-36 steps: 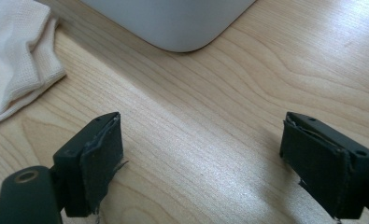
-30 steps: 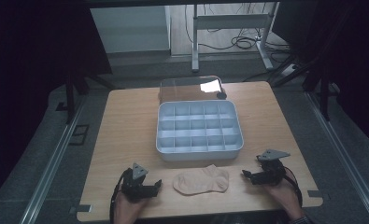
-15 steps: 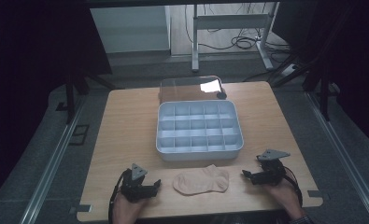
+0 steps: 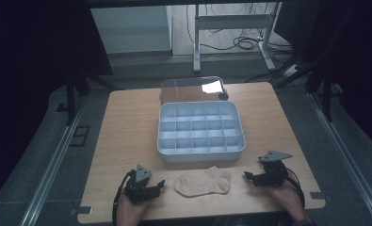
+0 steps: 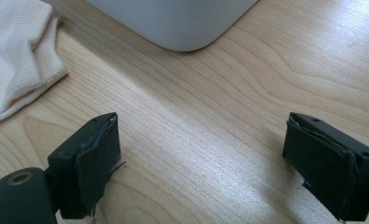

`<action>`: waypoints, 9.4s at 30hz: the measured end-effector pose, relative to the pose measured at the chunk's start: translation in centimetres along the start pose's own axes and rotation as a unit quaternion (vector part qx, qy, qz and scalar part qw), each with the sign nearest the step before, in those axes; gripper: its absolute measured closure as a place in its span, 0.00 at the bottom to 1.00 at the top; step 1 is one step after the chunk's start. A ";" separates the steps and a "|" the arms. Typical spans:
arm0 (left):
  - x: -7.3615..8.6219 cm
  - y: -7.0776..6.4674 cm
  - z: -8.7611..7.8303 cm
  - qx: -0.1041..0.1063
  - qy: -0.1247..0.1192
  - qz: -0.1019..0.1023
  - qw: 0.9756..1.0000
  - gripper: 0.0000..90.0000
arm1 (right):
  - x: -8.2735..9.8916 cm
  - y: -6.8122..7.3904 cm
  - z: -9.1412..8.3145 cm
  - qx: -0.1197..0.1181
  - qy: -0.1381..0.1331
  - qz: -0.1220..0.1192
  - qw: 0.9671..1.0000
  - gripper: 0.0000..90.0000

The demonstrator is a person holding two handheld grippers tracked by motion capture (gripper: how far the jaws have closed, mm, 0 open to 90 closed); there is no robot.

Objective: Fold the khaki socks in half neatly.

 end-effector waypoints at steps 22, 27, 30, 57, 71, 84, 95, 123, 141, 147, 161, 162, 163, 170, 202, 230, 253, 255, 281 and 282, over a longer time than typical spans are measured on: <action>-0.8 -3.9 3.2 0.065 -0.003 0.018 0.998 0.59 | 0.0 0.0 0.0 0.000 0.000 0.000 1.000 0.12; -0.6 -4.3 3.1 0.078 -0.006 0.008 0.997 0.77 | 0.0 0.0 0.0 0.002 0.000 0.000 1.000 0.13; -0.6 -4.2 3.1 0.088 -0.005 0.002 0.996 0.85 | 0.0 0.0 0.0 0.003 -0.001 0.001 1.000 0.14; -0.6 -4.2 3.1 0.098 -0.002 -0.017 0.995 0.93 | -4.1 6.6 1.7 -0.105 -0.017 -0.034 0.994 0.41; -0.6 -4.1 3.1 0.099 -0.002 -0.018 0.995 0.93 | -6.4 11.2 4.8 -0.189 0.004 -0.068 0.980 0.98; -0.8 -4.0 3.0 0.096 -0.004 -0.029 0.995 0.94 | -5.5 12.1 6.2 -0.201 0.018 -0.071 0.977 1.00; -4.5 -4.9 1.2 0.127 -0.064 -0.029 0.989 0.96 | -5.3 12.1 6.3 -0.199 0.010 -0.073 0.977 1.00; -8.0 -8.1 3.0 0.136 -0.073 0.010 0.988 0.96 | -6.4 11.4 5.1 -0.186 -0.011 -0.059 0.981 0.99; -8.5 -8.8 3.2 0.130 -0.070 0.013 0.989 0.96 | -3.7 6.9 2.6 -0.143 0.016 -0.052 0.988 1.00; -9.3 -9.6 3.7 0.134 -0.067 0.022 0.988 0.96 | -3.5 7.4 3.2 -0.153 0.009 -0.041 0.987 1.00; -9.1 -11.8 7.4 0.135 -0.026 0.034 0.990 0.96 | -4.7 8.2 4.0 -0.151 -0.010 -0.053 0.987 1.00; -9.1 -11.8 7.4 0.135 -0.026 0.034 0.990 0.96 | -4.7 8.2 4.0 -0.151 -0.010 -0.053 0.987 1.00; -8.8 -11.8 7.8 0.138 -0.021 0.030 0.990 0.95 | -4.8 7.4 3.1 -0.142 -0.021 -0.048 0.988 1.00; -8.3 -12.5 8.9 0.173 -0.014 0.011 0.985 0.72 | -3.9 4.7 1.7 -0.106 -0.018 -0.024 0.994 0.99; -4.2 -9.0 7.8 0.056 -0.014 0.038 0.998 0.39 | -5.3 7.8 4.1 -0.107 -0.010 -0.050 0.993 0.61; -4.1 -7.5 7.7 0.147 0.001 -0.033 0.989 0.88 | -3.7 6.5 4.1 -0.123 -0.021 -0.029 0.992 0.60; -4.4 -8.1 7.2 0.145 -0.003 -0.035 0.989 0.93 | -5.7 8.8 7.1 -0.100 -0.009 -0.028 0.995 0.51; -4.4 -8.1 7.2 0.145 -0.001 -0.036 0.989 0.93 | -5.7 8.9 6.9 -0.099 -0.008 -0.031 0.995 0.50; -3.8 -7.3 6.0 0.153 -0.004 -0.053 0.987 0.69 | -5.4 9.7 4.6 -0.128 -0.018 -0.044 0.991 0.46; -3.8 -7.3 6.0 0.155 -0.003 -0.053 0.987 0.68 | -5.6 9.6 4.3 -0.129 -0.024 -0.043 0.990 0.46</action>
Point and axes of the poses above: each handheld gripper's, and its own axes: z roughly forward along the jaws, x roughly out of its underside, y roughly to its left, the point moved 1 cm from there along z, roughly forward along the jaws, and after that the axes turned 7 degrees about -y, right-handed, at the moved point
